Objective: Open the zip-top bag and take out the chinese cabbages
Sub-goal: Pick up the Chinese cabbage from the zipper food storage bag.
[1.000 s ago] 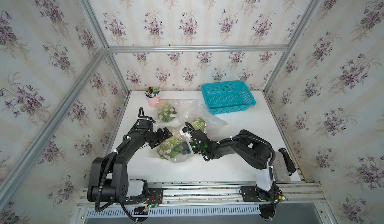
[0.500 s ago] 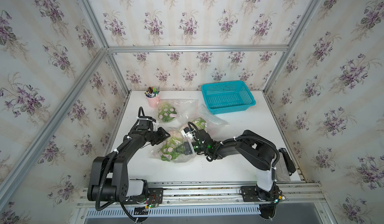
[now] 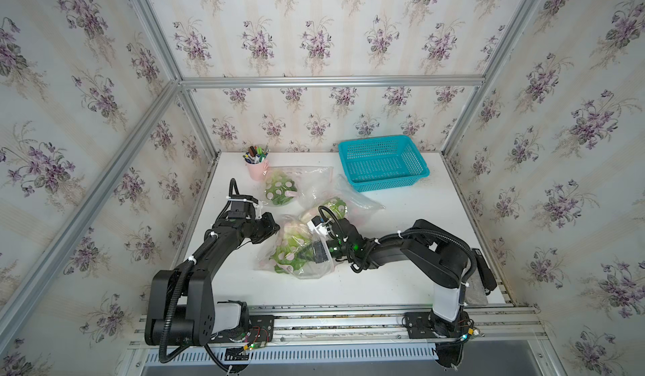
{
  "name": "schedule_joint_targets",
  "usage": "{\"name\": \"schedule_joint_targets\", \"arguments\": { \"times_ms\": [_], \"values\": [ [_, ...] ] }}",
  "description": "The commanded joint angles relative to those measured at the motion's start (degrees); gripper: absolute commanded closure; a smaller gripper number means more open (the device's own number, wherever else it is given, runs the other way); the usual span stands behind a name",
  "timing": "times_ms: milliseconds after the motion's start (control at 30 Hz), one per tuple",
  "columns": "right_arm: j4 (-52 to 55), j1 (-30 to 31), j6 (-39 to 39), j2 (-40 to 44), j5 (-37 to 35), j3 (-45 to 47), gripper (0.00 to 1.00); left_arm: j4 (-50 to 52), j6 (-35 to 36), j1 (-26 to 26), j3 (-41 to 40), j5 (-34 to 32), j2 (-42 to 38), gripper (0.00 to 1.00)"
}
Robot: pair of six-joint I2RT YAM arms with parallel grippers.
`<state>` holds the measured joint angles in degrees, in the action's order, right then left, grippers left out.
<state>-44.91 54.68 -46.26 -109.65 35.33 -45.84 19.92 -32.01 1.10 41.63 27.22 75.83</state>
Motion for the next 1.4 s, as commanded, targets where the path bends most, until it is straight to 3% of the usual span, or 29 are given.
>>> {"name": "schedule_joint_targets", "arguments": {
  "times_ms": [0, 233, 633, 667, 700, 733, 767, 1033, 1200, 1300, 1367],
  "values": [
    [-1.6, -0.1, 1.0, 0.8, 0.6, -0.4, 1.00, -0.8, -0.4, -0.1, -0.3, 0.7, -0.1, 0.97],
    [-1.3, -0.6, 1.4, 2.7, 1.5, 0.7, 1.00, -0.8, 0.3, -0.1, -0.4, 1.3, -0.9, 1.00],
    [1.2, -4.6, 5.6, 11.0, 5.2, 10.5, 1.00, -0.6, 1.5, -0.1, 0.3, 1.6, -1.0, 1.00],
    [1.3, -4.9, 6.0, 11.4, 5.5, 10.8, 1.00, -0.8, 1.7, -0.2, 0.8, 3.4, -0.4, 0.77],
    [1.2, -5.1, 6.2, 11.6, 5.7, 11.1, 1.00, -0.7, 1.6, -0.2, 1.1, 4.9, 0.1, 0.39],
    [0.4, -5.3, 6.1, 11.6, 6.1, 11.3, 1.00, -0.9, 1.5, -0.2, 1.2, 6.4, 0.6, 0.14],
    [-1.1, -5.7, 5.4, 11.6, 6.4, 11.8, 1.00, -1.2, 1.3, -0.2, 1.3, 8.5, 1.0, 0.01],
    [-11.7, -7.6, -0.5, 11.1, 9.8, 12.4, 1.00, -9.9, -4.8, -0.1, -2.8, 18.4, 1.2, 0.01],
    [-12.7, -7.8, -1.7, 12.6, 11.0, 11.8, 1.00, -29.0, -17.5, -0.1, -9.0, 22.8, 3.4, 0.02],
    [-12.4, -8.0, -1.6, 13.9, 11.3, 11.9, 1.00, -40.5, -25.4, -0.1, -11.6, 24.3, 4.9, 0.16],
    [-11.9, -8.1, -1.5, 14.7, 11.2, 11.9, 1.00, -45.2, -28.7, -0.1, -12.2, 25.0, 7.6, 0.35]
  ]
}}
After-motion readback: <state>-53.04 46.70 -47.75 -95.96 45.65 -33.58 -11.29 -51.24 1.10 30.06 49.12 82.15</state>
